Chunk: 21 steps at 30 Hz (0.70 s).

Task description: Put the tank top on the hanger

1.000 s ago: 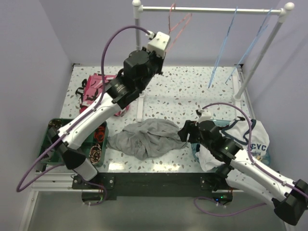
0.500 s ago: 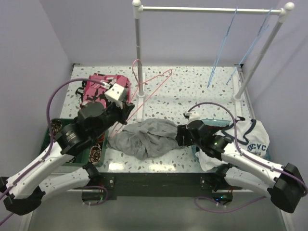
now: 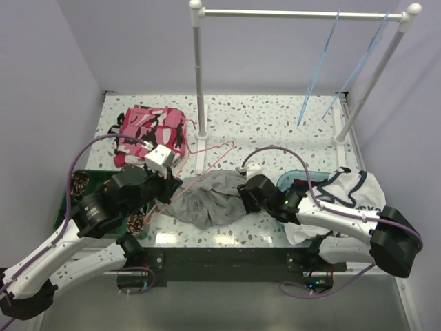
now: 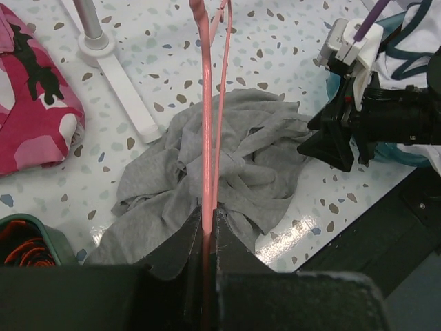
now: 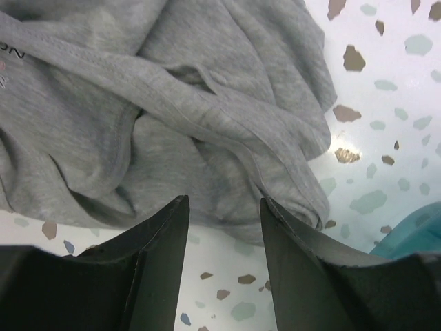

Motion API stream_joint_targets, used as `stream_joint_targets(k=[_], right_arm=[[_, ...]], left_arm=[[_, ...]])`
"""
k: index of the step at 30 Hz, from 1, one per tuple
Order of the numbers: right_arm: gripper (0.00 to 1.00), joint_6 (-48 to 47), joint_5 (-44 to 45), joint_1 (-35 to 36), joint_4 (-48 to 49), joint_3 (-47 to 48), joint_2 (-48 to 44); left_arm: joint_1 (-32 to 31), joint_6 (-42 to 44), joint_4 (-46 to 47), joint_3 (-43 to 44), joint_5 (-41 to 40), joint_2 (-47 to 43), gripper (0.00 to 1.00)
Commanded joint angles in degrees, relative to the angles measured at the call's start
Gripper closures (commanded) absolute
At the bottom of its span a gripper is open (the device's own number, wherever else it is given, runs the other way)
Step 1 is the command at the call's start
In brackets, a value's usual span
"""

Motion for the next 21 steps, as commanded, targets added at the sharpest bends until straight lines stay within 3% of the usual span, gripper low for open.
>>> stream_joint_targets(k=[1, 12, 21], right_arm=[[0.5, -3.63, 3.67, 0.76, 5.42, 3.41, 3.57], [0.49, -5.66, 6.21, 0.68, 9.38, 6.57, 14.12], [0.5, -3.99, 9.65, 0.68, 9.47, 4.73, 11.85]], left_arm=[[-0.18, -1.08, -0.75, 1.66, 1.29, -0.81, 1.0], [-0.1, -0.99, -2.68, 5.26, 0.24, -1.78, 1.0], [-0.1, -0.55, -3.65, 6.23, -0.29, -1.96, 1.0]])
